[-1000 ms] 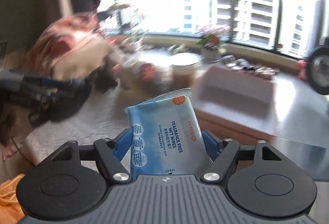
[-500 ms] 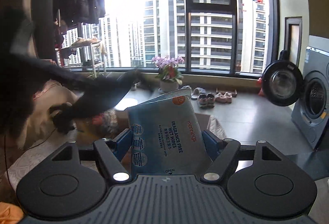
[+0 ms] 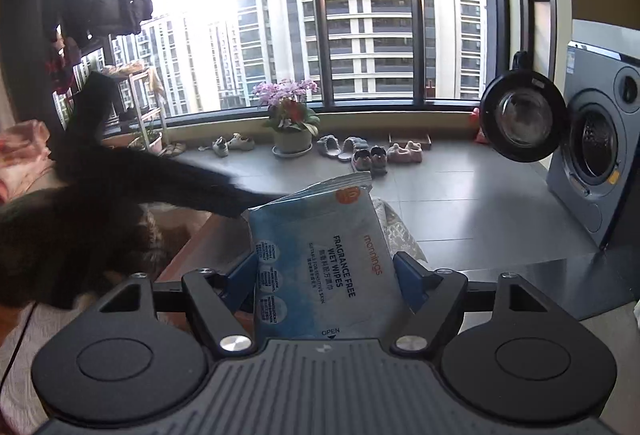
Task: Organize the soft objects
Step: 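Carry both items over the pink box and open both grippers to drop them, then lower the left gripper onto the black plush cat and grasp it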
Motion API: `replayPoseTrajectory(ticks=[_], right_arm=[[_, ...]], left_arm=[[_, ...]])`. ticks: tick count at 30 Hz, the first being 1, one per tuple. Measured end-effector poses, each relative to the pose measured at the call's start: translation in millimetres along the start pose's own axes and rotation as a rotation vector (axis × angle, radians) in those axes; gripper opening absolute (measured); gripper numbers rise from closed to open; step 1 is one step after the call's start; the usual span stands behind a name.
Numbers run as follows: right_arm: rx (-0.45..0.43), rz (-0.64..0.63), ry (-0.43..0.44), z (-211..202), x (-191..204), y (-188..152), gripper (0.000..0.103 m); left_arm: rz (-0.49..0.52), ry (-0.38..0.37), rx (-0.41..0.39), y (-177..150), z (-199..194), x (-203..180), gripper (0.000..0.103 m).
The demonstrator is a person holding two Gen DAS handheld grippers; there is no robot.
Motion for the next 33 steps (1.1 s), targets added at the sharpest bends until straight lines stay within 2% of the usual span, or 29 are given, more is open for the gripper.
replayPoseTrajectory(ticks=[5,10,14,19,21,24,27,31,33], right_arm=[[-0.004,0.063,0.055,42.9,16.2,36.3,0.076],[0.099,0.082,0.04,92.4,33.6,38.2,0.076],[0.096,0.04,0.02,97.7,54.3,37.9,0.078],[0.076,-0.069,0.01,105.1,98.1,49.4,0.08],[0.064,-0.118,0.012,111.1,119.3,51.8,0.08],[0.082,-0.176,0.048,124.5,156.8,46.7,0.08],[0.119,-0.215,0.119,136.5,192.2,38.3,0.08],[0.159,-0.259,0.188,144.2,226.8,27.4,0.08],[0.162,-0.279,0.203,142.2,235.1,25.5,0.08]], left_arm=[[0.042,0.125,-0.133,5.9,-63.5,25.1,0.071],[0.022,0.298,-0.204,-24.9,-118.9,80.1,0.071],[-0.026,0.415,-0.222,-60.6,-163.7,126.4,0.071],[-0.097,0.598,-0.298,-86.0,-215.3,185.2,0.071],[-0.149,0.619,-0.319,-90.8,-228.2,203.0,0.071],[-0.19,0.622,-0.323,-91.3,-232.3,222.9,0.071],[-0.151,0.587,-0.278,-90.1,-209.5,224.7,0.071],[-0.126,0.67,-0.201,-93.5,-178.0,238.8,0.072],[-0.133,0.689,-0.199,-103.6,-176.6,247.6,0.072]])
Point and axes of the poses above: each gripper's, at about its wrist camera, not at the fingertips, and z roughly the way its jaws point, x to its left, y to its top, the point moved 8 cm from there along z, roughly the way its jaws point, and after that the axes turned 2 degrees about y, right-handed, at the moved point
